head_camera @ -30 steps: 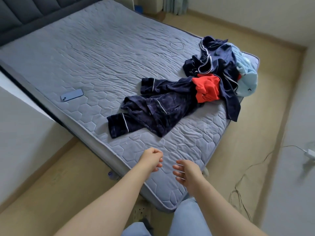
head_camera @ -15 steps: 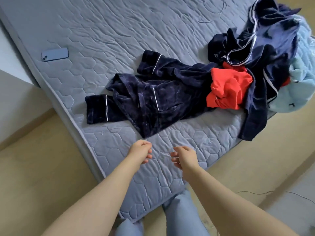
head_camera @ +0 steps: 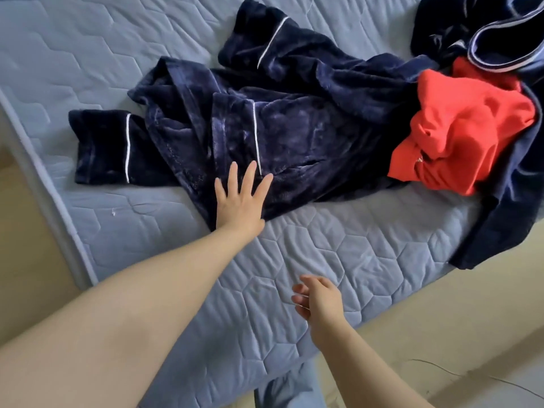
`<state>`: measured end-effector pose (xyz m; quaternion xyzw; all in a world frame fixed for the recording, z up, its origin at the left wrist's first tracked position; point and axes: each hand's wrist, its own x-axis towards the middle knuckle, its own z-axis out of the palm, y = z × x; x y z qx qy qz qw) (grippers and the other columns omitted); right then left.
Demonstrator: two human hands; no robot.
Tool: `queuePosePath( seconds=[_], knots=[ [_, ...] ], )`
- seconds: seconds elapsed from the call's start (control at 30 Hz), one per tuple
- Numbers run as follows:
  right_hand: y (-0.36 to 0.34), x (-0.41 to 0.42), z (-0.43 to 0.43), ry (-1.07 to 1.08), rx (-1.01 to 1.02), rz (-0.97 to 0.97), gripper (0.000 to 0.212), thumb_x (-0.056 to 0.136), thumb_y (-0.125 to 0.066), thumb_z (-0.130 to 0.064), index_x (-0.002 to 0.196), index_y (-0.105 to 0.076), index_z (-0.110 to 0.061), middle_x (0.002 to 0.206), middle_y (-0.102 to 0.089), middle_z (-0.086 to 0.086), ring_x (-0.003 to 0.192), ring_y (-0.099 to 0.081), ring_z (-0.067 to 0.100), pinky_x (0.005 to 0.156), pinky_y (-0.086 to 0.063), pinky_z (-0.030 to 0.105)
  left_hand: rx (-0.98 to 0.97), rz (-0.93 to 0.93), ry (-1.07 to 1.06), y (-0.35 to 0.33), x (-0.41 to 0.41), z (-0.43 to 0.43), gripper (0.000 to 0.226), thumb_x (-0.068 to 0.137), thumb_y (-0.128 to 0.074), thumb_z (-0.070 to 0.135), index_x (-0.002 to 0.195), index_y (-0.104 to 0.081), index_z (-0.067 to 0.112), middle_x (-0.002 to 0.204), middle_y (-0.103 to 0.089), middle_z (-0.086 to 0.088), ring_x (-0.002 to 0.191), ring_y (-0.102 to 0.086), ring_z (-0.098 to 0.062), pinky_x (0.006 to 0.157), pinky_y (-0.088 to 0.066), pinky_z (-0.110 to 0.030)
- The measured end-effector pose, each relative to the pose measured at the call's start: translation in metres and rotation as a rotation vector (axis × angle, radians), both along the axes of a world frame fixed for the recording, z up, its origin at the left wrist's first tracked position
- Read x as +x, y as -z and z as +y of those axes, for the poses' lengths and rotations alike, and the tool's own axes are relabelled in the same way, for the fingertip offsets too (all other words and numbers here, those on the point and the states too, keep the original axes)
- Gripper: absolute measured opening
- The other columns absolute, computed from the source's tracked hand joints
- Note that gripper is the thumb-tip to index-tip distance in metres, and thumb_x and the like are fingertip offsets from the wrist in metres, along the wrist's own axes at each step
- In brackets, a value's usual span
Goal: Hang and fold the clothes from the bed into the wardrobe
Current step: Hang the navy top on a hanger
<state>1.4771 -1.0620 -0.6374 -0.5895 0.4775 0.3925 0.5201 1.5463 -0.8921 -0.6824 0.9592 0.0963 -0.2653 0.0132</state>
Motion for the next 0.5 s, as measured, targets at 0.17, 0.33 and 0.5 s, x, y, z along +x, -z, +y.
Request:
queuePosePath(
  seconds=[0.17,0.33,0.5],
  knots=[
    [0.024,0.013,0.000,0.040,0.002,-0.012,0.016,0.091,-0.049,-0.007,0.077,-0.054,-0.012,0.059,-0.052,0.003,0.046,-0.044,0.013,0.048,-0.036,0.021,-0.151,-0.050,-0.083,0.021,0.032,0.012,0.086,0.082,-0.046,-0.005,0.145,-0.010,0.041,0.150,-0.015,-0.006,0.117,-0.037,-0.032,0.074,-0.039,-0.033],
    [0.021,0.024,0.013,0.049,0.021,-0.017,0.017,0.092,-0.047,-0.007,0.077,-0.053,-0.013,0.060,-0.052,0.003,0.046,-0.044,0.012,0.050,-0.036,0.021,-0.362,0.040,-0.100,0.010,0.012,0.027,0.060,0.083,-0.043,0.001,0.133,-0.040,0.034,0.128,-0.047,-0.001,0.107,-0.048,-0.027,0.072,-0.040,-0.035],
    [0.005,0.040,0.026,0.078,0.034,-0.094,0.010,0.096,-0.044,-0.016,0.089,-0.051,-0.014,0.073,-0.051,0.003,0.056,-0.047,0.016,0.056,-0.041,0.026,-0.551,0.164,-0.169,-0.009,-0.056,0.042,0.061,0.080,-0.047,0.010,0.133,-0.042,0.040,0.136,-0.044,0.013,0.115,-0.048,-0.014,0.078,-0.040,-0.027]
  ],
)
